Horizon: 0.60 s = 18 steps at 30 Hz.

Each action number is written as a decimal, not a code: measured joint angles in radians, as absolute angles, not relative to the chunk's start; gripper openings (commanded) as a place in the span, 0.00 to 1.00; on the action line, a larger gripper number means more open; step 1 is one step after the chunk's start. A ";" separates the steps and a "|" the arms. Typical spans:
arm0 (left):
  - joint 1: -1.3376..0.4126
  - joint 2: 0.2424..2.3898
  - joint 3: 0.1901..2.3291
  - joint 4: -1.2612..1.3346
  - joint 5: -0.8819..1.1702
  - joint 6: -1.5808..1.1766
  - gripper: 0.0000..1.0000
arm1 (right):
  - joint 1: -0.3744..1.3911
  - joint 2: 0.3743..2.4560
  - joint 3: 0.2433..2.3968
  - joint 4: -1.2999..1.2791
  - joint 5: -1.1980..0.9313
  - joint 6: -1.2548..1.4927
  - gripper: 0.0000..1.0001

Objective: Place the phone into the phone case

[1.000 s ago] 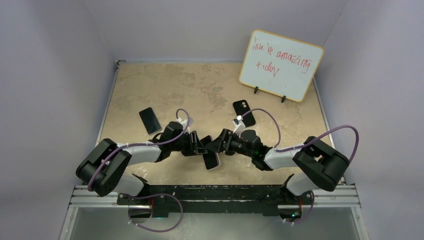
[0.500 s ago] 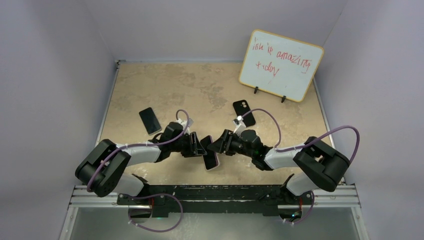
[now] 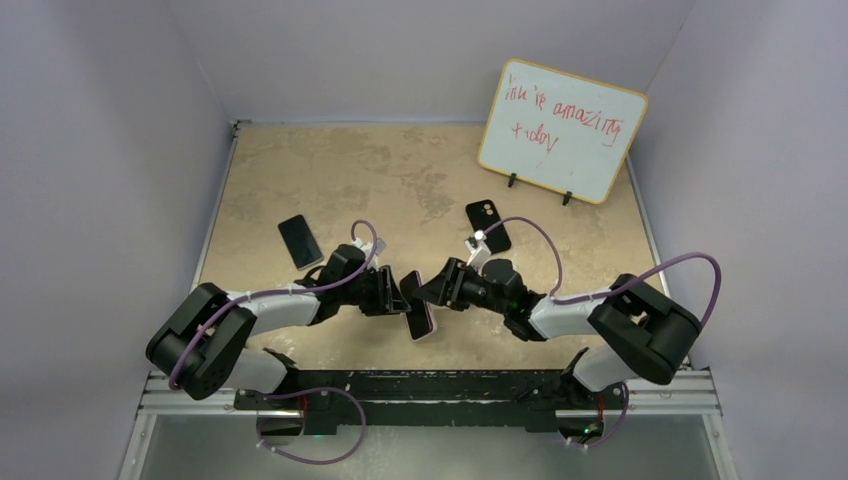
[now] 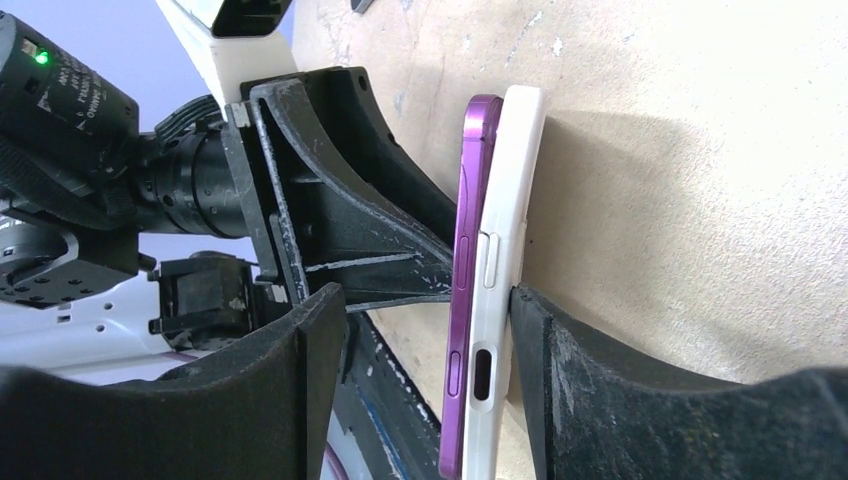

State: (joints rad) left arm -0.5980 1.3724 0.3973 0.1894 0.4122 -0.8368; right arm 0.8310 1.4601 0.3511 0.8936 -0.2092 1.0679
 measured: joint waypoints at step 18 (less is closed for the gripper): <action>-0.598 1.383 0.419 0.162 0.412 -0.818 0.37 | 0.824 1.507 0.430 0.715 -0.186 1.026 0.09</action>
